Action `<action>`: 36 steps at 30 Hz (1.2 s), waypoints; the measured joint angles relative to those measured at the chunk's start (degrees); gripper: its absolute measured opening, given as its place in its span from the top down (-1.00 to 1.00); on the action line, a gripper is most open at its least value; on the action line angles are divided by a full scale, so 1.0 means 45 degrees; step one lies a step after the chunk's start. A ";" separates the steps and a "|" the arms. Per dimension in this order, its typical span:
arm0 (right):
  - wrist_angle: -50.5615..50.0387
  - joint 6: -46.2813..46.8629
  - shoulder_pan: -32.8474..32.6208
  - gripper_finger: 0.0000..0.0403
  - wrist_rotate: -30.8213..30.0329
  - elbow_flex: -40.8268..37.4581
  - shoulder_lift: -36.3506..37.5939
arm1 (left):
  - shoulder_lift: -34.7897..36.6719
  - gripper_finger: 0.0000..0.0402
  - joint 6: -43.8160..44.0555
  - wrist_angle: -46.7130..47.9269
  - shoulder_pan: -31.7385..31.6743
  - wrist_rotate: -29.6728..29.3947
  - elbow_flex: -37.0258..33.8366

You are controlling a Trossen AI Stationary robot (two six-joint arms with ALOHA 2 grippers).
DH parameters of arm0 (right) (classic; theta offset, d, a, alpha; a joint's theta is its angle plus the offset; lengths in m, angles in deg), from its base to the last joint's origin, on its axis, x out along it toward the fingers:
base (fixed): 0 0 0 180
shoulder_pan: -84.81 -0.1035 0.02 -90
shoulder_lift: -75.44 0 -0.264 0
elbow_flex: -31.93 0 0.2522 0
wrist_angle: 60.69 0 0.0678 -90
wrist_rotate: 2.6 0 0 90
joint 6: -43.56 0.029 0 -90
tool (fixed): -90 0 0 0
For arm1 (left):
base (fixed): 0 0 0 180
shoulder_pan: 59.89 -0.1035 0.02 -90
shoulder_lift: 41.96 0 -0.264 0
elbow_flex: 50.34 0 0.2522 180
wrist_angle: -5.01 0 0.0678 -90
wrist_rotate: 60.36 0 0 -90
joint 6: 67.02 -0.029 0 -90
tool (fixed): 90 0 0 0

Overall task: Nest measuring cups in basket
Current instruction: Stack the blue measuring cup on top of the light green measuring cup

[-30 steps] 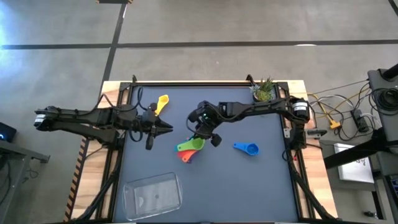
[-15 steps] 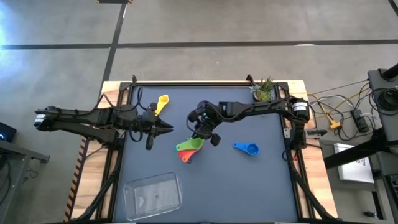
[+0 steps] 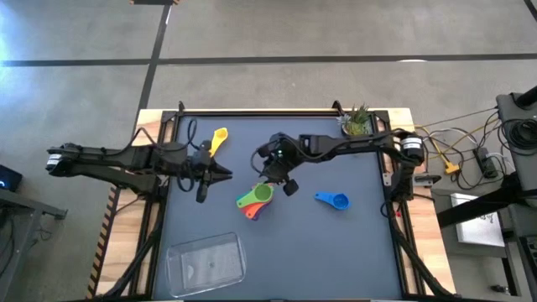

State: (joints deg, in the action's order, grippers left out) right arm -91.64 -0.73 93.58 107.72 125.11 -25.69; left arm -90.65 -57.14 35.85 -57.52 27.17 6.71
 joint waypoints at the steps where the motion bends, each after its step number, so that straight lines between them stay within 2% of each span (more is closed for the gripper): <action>1: -0.0333 0.0387 -0.0006 0.46 0.0005 0.0000 0.0192 | -0.0009 0.81 0.0079 0.0115 0.0000 0.0001 -0.0001; 9: -0.2994 0.2644 -0.0502 0.57 0.0156 -0.0285 0.1311 | -0.0028 0.81 -0.0161 -0.0416 -0.0050 -0.0012 -0.0546; 15: -0.3830 0.4034 -0.1161 0.60 0.0128 -0.1339 0.2029 | -0.0163 0.81 -0.0411 -0.1139 -0.0137 -0.0023 -0.1051; 19: -0.3849 0.5384 -0.1699 0.61 -0.0742 -0.2441 0.2864 | -0.0208 0.81 -0.0445 -0.1817 -0.0155 -0.0023 -0.1481; 24: -0.3783 0.7025 -0.2218 0.61 -0.1815 -0.4176 0.4487 | -0.0214 0.81 -0.0701 -0.3292 -0.0155 -0.0020 -0.2197; 29: -0.3876 0.9650 -0.2283 0.61 -0.1895 -0.5845 0.6414 | -0.0297 0.81 -0.0807 -0.5448 -0.0155 -0.0018 -0.3050; 36: -0.4836 1.2751 -0.2283 0.61 -0.2046 -0.7216 0.8568 | -0.0417 0.81 -0.1091 -0.8307 -0.0155 -0.0018 -0.4133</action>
State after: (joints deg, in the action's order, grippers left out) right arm -113.40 56.65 83.31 98.52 92.64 12.87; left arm -92.52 -62.05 -1.53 -58.22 27.09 -11.89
